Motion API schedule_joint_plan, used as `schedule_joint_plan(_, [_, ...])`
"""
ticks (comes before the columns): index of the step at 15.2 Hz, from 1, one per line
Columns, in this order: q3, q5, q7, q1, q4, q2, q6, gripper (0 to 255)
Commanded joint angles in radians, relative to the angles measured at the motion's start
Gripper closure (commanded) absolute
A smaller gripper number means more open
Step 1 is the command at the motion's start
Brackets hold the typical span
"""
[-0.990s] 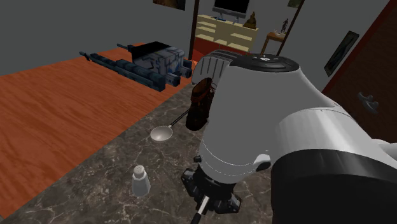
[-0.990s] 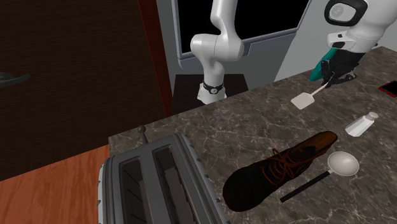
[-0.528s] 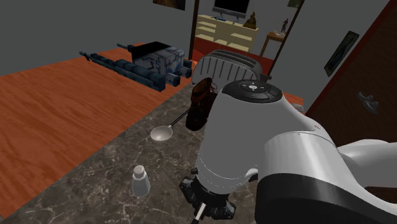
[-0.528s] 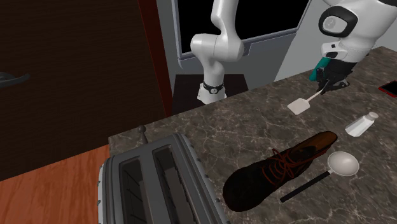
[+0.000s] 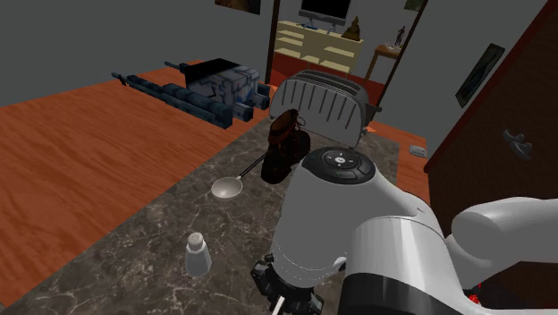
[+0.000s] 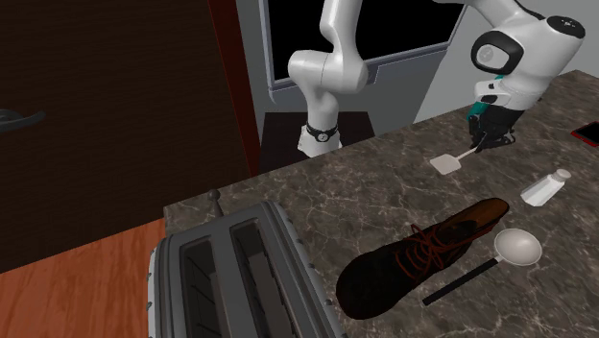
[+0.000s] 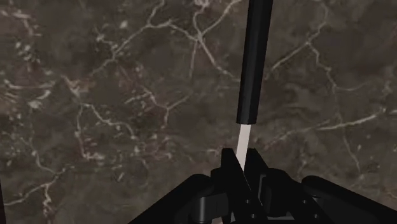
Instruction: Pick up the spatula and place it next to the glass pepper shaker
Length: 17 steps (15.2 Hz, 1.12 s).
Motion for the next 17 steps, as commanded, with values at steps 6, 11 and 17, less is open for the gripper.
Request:
schedule_joint_plan(6, [0.015,0.007,-0.002,-0.007,-0.004,0.001,0.011,255])
schedule_joint_plan(11, [0.014,0.007,-0.002,-0.007,-0.004,0.001,0.011,0])
schedule_joint_plan(17, [-0.102,-0.041,0.019,0.058,0.031,-0.013,-0.08,0])
